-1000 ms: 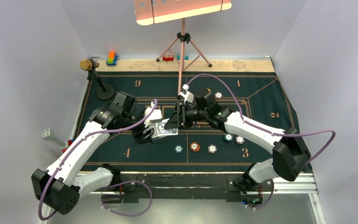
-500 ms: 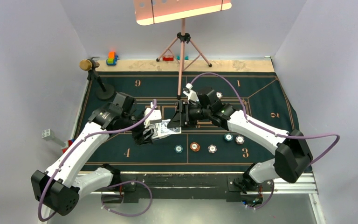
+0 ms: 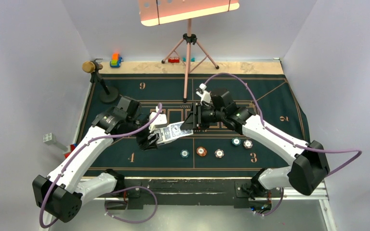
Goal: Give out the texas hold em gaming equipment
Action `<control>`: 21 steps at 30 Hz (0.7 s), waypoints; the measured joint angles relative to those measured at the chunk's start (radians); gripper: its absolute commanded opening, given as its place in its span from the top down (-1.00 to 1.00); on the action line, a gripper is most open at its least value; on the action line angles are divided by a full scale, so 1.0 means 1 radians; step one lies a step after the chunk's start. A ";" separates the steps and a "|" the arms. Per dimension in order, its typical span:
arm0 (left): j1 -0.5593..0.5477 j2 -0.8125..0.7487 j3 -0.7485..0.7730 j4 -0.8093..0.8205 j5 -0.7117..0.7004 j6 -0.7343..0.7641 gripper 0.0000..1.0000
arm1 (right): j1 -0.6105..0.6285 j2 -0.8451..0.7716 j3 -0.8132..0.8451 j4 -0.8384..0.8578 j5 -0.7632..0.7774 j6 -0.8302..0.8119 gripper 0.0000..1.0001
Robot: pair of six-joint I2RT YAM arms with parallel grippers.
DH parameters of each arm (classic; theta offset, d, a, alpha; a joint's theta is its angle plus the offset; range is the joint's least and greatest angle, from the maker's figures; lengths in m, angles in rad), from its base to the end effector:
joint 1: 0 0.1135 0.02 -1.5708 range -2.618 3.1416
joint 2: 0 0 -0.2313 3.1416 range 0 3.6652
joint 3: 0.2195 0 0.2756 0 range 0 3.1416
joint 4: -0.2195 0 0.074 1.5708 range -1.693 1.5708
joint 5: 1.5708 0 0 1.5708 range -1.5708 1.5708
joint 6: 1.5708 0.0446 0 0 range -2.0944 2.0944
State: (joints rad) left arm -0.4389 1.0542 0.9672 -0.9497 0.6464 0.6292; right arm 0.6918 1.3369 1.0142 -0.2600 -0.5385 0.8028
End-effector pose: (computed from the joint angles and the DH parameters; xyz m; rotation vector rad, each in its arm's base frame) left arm 0.2011 -0.1241 0.2567 1.4430 1.9983 -0.7546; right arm 0.2428 0.2309 0.2483 -0.2233 2.4194 1.3662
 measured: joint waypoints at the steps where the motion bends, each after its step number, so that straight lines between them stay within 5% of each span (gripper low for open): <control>1: 0.000 0.000 0.000 0.000 0.000 0.000 1.00 | -0.004 -0.006 0.000 -0.008 0.001 -0.004 0.34; 8: 0.000 0.000 0.000 -0.001 -0.011 0.000 1.00 | -0.023 -0.014 0.001 -0.048 0.005 -0.028 0.84; 21: 0.000 0.000 0.000 -0.005 -0.027 0.002 1.00 | -0.166 -0.074 0.102 -0.151 -0.004 -0.091 1.00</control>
State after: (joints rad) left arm -0.4389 1.0542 0.9668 -0.9546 0.6197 0.6315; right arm 0.5262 1.2625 1.1160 -0.4110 -0.5423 0.7116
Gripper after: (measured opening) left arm 0.702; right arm 0.009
